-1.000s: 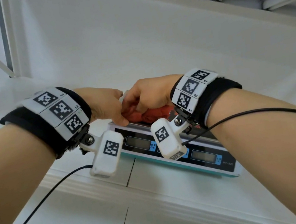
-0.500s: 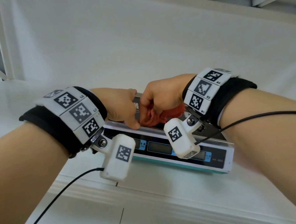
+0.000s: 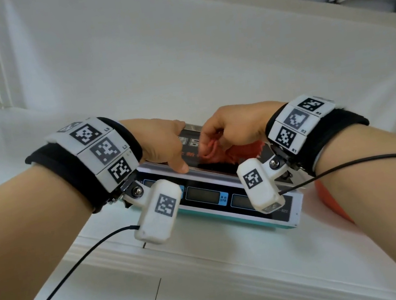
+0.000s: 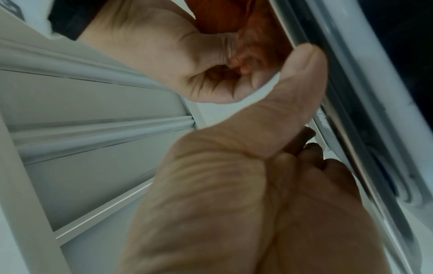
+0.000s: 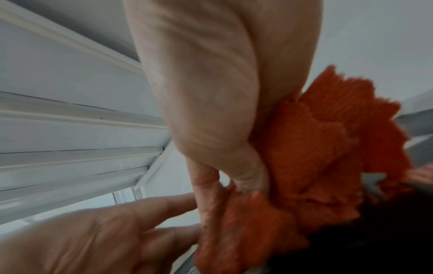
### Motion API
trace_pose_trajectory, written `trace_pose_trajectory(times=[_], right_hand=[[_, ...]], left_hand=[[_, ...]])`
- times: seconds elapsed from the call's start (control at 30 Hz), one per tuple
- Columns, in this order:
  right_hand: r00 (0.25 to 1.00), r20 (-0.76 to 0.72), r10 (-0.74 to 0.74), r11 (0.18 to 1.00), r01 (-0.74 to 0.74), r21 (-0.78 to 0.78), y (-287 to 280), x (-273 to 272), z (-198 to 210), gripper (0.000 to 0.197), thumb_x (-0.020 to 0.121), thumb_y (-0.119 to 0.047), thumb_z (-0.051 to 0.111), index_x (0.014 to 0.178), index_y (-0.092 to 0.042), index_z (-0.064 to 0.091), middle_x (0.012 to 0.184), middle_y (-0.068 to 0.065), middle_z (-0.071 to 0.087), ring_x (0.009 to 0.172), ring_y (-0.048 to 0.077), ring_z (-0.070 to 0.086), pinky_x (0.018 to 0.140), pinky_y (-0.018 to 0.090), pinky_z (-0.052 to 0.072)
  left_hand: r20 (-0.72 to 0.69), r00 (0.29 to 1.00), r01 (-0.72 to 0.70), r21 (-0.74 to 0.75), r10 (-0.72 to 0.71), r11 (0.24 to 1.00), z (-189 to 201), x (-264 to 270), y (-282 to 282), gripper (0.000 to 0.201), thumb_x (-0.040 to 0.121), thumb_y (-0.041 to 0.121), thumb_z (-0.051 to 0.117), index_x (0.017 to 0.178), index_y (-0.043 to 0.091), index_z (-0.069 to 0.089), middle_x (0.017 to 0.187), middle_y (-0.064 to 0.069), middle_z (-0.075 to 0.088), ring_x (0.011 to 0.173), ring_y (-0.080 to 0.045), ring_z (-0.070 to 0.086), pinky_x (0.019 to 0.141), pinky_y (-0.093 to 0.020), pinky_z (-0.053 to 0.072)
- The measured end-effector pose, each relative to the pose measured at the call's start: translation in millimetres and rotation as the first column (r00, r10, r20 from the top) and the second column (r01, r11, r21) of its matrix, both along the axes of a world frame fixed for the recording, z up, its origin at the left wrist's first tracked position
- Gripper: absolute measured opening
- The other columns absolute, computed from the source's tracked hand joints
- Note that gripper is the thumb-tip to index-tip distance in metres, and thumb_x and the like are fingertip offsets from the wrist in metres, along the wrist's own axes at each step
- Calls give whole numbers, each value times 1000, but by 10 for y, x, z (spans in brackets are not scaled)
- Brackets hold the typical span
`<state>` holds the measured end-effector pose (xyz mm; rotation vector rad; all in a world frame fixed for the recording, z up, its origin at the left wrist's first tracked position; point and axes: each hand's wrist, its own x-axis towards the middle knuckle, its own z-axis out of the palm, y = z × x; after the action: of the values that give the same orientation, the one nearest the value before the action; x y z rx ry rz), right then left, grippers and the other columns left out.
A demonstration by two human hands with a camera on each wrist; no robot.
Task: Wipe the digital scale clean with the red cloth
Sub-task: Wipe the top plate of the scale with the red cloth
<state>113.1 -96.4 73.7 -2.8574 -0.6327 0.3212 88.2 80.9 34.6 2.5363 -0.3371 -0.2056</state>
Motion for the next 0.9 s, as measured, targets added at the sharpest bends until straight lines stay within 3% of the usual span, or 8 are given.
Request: trace_pose_trajectory(times=[0.07, 0.17, 0.27, 0.4, 0.6, 0.67, 0.77, 0.9], right_hand=[[1000, 9, 29, 999, -29, 12, 9, -24, -44, 40, 88, -3, 63, 97, -40, 71, 90, -22, 71, 88, -1, 64, 86, 27, 52], [995, -62, 78, 997, -76, 25, 30, -96, -66, 42, 91, -3, 60, 112, -38, 70, 94, -28, 69, 90, -9, 62, 83, 15, 49], [995, -51, 82, 997, -82, 1, 12, -134, -56, 40, 90, -2, 60, 108, -35, 73, 89, -26, 70, 77, -12, 62, 69, 8, 46], [998, -51, 44, 999, -45, -14, -29, -179, 6, 41, 85, 7, 56, 96, -26, 77, 81, -15, 72, 68, -1, 63, 63, 17, 52], [980, -19, -197, 974, 198, 109, -183, -210, 77, 42, 87, 13, 51, 105, -19, 72, 92, -3, 74, 74, 8, 68, 53, 20, 55], [959, -27, -283, 959, 284, 6, -219, -223, 101, 40, 89, 12, 49, 108, -18, 68, 96, 7, 74, 76, 21, 67, 54, 26, 54], [944, -28, -329, 917, 312, -250, -247, -274, 119, 34, 91, 7, 53, 116, -13, 64, 81, 0, 70, 63, 15, 57, 38, 17, 43], [949, -58, -309, 899, 271, -345, -167, -317, 103, 38, 90, 6, 58, 123, -11, 62, 102, 6, 64, 72, 17, 56, 43, 19, 45]], left_hand=[[3, 1000, 6, 10, -7, 1000, -6, 2, -31, 92, 61, 23, 85, 141, 23, 38, 128, -2, 60, 117, -26, 55, 104, -47, 41], [9, 1000, 19, 9, -19, 1000, -17, 26, -84, 99, 59, 24, 85, 144, 26, 35, 132, -1, 58, 121, -25, 53, 106, -45, 40], [20, 999, 32, 18, -33, 999, -13, 36, -140, 97, 60, 21, 85, 143, 25, 37, 132, -1, 58, 120, -25, 54, 106, -45, 40], [42, 998, 41, 38, -43, 998, 3, 13, -161, 79, 63, 19, 85, 133, 23, 47, 118, -2, 65, 110, -25, 59, 102, -46, 43], [25, 998, 54, 37, -55, 998, 13, -29, -153, 75, 71, 16, 81, 136, 21, 43, 116, -3, 66, 110, -27, 59, 102, -48, 42], [25, 998, 58, 34, -58, 998, 17, -27, -143, 75, 73, 14, 80, 137, 20, 42, 117, -4, 65, 111, -27, 57, 104, -48, 41], [7, 998, 63, 13, -64, 998, 12, -16, -116, 75, 72, 11, 80, 136, 21, 43, 118, -4, 65, 113, -28, 57, 105, -49, 39], [7, 998, 63, 13, -63, 998, 1, -8, -101, 78, 71, 13, 81, 137, 24, 43, 118, -3, 66, 113, -28, 58, 105, -49, 40]])
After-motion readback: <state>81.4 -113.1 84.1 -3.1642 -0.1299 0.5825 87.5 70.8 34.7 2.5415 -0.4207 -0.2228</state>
